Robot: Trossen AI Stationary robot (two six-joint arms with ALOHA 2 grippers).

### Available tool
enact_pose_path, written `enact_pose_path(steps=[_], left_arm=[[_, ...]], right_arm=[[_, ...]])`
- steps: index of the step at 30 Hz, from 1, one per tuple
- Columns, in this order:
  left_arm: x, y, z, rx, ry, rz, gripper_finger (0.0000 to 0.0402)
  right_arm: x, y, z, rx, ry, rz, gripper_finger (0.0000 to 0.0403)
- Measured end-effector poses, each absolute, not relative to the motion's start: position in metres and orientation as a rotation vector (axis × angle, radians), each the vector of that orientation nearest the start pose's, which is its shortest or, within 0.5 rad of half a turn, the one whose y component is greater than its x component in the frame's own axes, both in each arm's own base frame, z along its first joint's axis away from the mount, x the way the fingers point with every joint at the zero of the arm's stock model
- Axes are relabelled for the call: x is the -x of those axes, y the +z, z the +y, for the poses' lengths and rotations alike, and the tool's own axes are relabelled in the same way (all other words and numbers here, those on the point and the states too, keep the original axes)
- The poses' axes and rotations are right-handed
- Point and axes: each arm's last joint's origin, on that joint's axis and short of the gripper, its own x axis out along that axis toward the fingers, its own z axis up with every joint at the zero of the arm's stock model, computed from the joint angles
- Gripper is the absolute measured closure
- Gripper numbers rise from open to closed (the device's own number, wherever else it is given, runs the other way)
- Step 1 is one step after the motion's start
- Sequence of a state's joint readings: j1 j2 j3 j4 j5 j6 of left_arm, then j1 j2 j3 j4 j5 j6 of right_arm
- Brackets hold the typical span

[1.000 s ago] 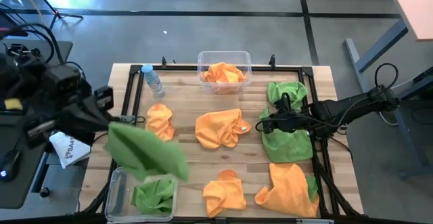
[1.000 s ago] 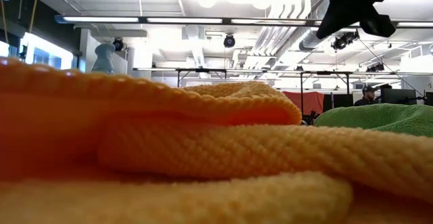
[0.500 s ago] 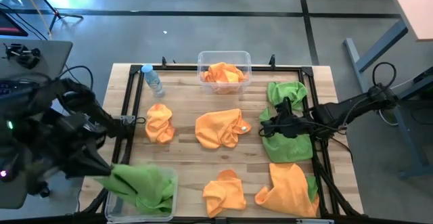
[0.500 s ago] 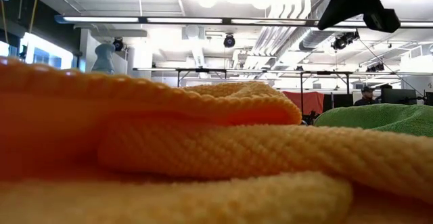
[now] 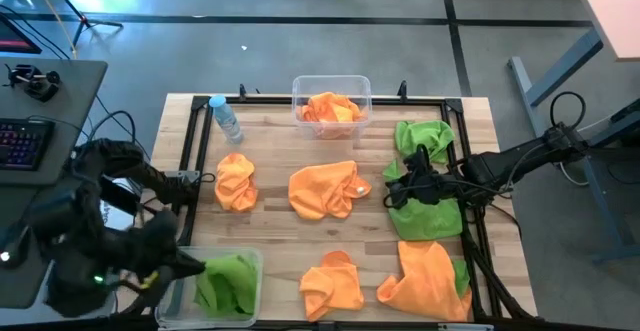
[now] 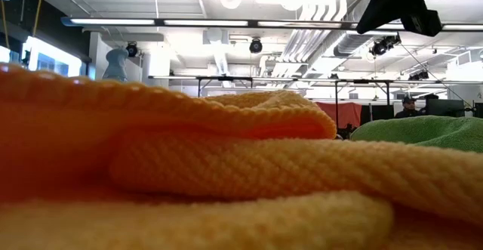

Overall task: Sort microfiber towel by color & place in baskets
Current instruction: Put the green towel into the bottom transparent bin

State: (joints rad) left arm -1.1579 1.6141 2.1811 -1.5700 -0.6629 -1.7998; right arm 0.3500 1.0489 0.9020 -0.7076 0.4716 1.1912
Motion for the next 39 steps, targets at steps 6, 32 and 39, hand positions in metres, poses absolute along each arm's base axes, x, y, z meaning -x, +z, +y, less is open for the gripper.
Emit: enact_pose_path(steps=[6, 32, 39], left_arm=[[-0.130, 0.439, -0.239, 0.945, 0.347, 0.891, 0.0401], [-0.169, 0.308, -0.246, 1.063, 0.863, 1.083, 0.0401], [-0.166, 0.272, -0.252, 1.115, 0.924, 1.287, 0.0401]], right_arm=[[-0.193, 0.284, 0.058, -0.750, -0.473, 0.668, 0.0403], [-0.193, 0.284, 0.060, -0.689, -0.418, 0.710, 0.0403], [-0.192, 0.283, 0.059, -0.680, -0.429, 0.712, 0.0403]])
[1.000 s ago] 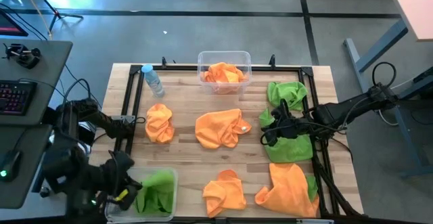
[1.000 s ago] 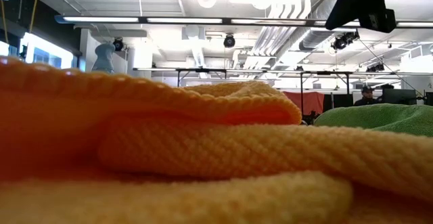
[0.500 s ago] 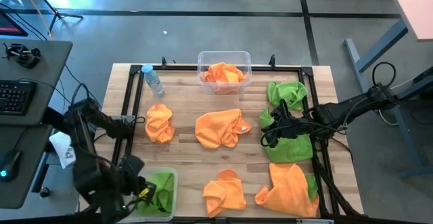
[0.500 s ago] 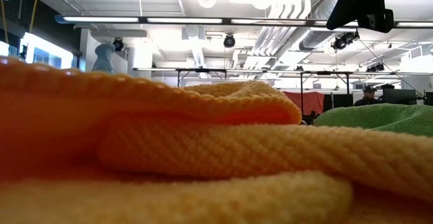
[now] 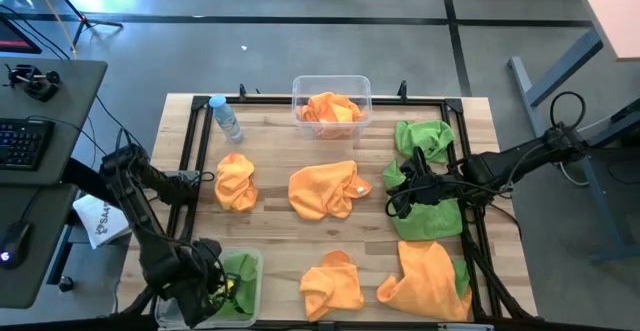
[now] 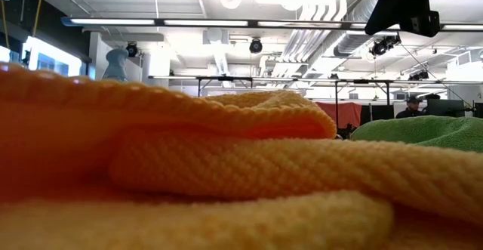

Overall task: Sort microfiber towel by color & place in baskets
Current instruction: Put the green towel into the bottom transparent bin

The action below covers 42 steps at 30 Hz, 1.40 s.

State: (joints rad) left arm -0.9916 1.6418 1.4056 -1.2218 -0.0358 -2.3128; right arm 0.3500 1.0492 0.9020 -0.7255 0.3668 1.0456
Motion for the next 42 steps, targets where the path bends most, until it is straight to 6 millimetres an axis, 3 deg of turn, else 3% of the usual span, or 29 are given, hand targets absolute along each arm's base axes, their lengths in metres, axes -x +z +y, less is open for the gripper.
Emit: enact_pose_path(steps=[15, 22, 27, 33, 37, 42], left_arm=[[-0.178, 0.183, -0.277, 0.915, 1.138, 1.411, 0.0401], [-0.187, 0.160, -0.281, 0.858, 1.159, 1.425, 0.0401], [-0.186, 0.160, -0.280, 0.840, 1.145, 1.436, 0.0381], [-0.182, 0.173, -0.274, 0.833, 1.150, 1.465, 0.0329], [-0.177, 0.195, -0.269, 0.858, 1.089, 1.502, 0.0303], [-0.165, 0.240, -0.253, 0.914, 1.045, 1.486, 0.0296]], right_arm=[[-0.192, 0.284, 0.057, -0.686, -0.481, 0.670, 0.0403], [-0.192, 0.284, 0.057, -0.693, -0.508, 0.646, 0.0403], [-0.192, 0.284, 0.056, -0.694, -0.517, 0.638, 0.0403], [-0.192, 0.284, 0.056, -0.697, -0.518, 0.637, 0.0403], [-0.192, 0.284, 0.056, -0.697, -0.518, 0.637, 0.0403], [-0.192, 0.284, 0.056, -0.698, -0.527, 0.630, 0.0403]])
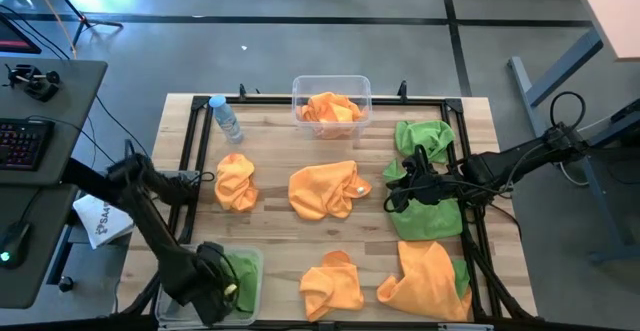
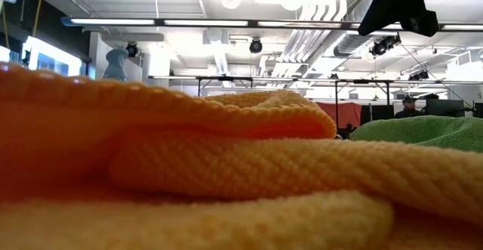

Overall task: Sort microfiber towel by color & place in baskets
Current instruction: Put the green towel into the bottom transparent bin, then put the orange towel into the top transparent bin

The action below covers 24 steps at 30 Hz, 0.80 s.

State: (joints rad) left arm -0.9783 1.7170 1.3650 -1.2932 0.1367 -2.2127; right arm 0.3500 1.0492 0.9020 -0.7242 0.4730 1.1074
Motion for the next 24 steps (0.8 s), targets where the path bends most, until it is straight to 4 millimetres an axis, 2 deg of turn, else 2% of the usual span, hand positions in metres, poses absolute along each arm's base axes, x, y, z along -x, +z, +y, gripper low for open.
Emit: enact_pose_path(steps=[4, 10, 15, 20, 24], left_arm=[[-0.152, 0.274, -0.235, 0.931, 1.008, 1.458, 0.0296], [-0.140, 0.309, -0.208, 0.954, 0.878, 1.239, 0.0296], [-0.137, 0.328, -0.186, 0.881, 0.759, 1.021, 0.0296], [-0.142, 0.342, -0.162, 0.761, 0.691, 0.829, 0.0296], [-0.153, 0.347, -0.145, 0.628, 0.677, 0.779, 0.0296]], right_arm=[[-0.192, 0.285, 0.055, -0.702, -0.555, 0.604, 0.0403], [-0.193, 0.284, 0.055, -0.732, -0.574, 0.593, 0.0403], [-0.202, 0.275, 0.059, -0.718, -0.594, 0.626, 0.0402], [-0.219, 0.255, 0.066, -0.684, -0.611, 0.711, 0.0402], [-0.233, 0.237, 0.072, -0.614, -0.606, 0.788, 0.0402]])
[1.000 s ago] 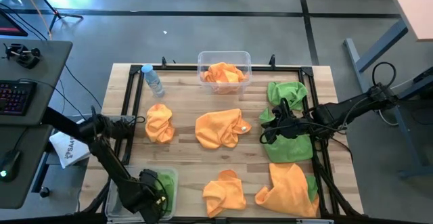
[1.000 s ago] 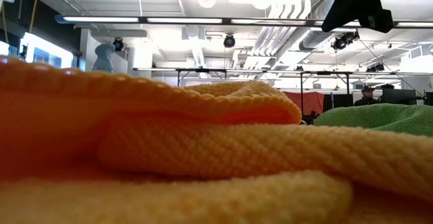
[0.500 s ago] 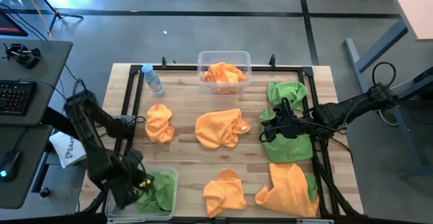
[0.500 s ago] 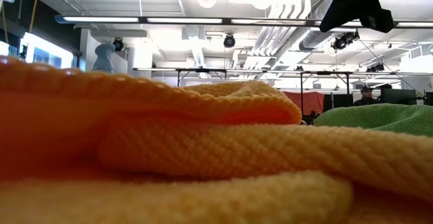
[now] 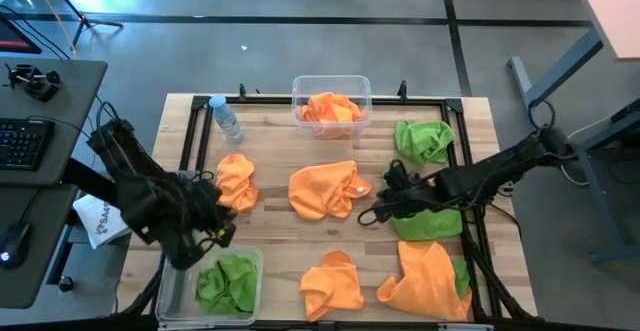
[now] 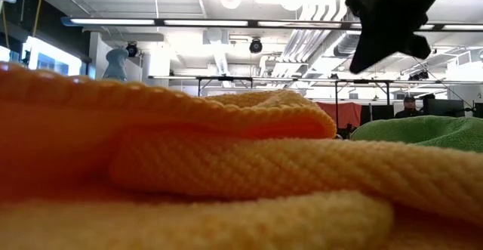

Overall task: Sort microfiber towel by color & place in baskets
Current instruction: Put the orange towel into the top transparent bin

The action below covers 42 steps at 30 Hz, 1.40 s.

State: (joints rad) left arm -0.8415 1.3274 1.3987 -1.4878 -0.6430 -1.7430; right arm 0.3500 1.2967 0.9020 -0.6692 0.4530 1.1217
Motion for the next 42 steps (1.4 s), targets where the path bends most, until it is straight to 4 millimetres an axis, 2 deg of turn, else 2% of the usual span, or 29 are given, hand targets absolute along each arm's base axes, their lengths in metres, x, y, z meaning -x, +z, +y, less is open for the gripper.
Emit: enact_pose_path(steps=[7, 16, 21, 25, 29, 33, 38, 42], left_arm=[[-0.186, 0.341, -0.119, 0.441, 0.653, 0.804, 0.0297], [-0.244, 0.322, -0.091, 0.305, 0.468, 0.693, 0.0319], [-0.258, 0.304, -0.075, 0.227, 0.456, 0.656, 0.0327], [-0.265, 0.291, -0.072, 0.195, 0.396, 0.623, 0.0332], [-0.263, 0.281, -0.069, 0.222, 0.349, 0.578, 0.0339], [-0.249, 0.276, -0.064, 0.266, 0.329, 0.499, 0.0350], [-0.224, 0.274, -0.057, 0.350, 0.309, 0.393, 0.0362], [-0.204, 0.272, -0.050, 0.401, 0.305, 0.350, 0.0367]], right_arm=[[-0.243, 0.219, 0.072, -0.512, -0.610, 0.864, 0.0402], [-0.250, 0.219, 0.051, -0.320, -0.498, 0.961, 0.0402], [-0.262, 0.222, 0.033, -0.256, -0.332, 0.955, 0.0397], [-0.276, 0.223, 0.022, -0.159, -0.218, 0.888, 0.0366], [-0.294, 0.213, 0.021, 0.037, -0.119, 0.843, 0.0320], [-0.310, 0.198, 0.023, 0.214, -0.042, 0.824, 0.0285], [-0.327, 0.175, 0.018, 0.227, -0.041, 0.813, 0.0274], [-0.333, 0.161, 0.009, 0.203, -0.045, 0.836, 0.0278]])
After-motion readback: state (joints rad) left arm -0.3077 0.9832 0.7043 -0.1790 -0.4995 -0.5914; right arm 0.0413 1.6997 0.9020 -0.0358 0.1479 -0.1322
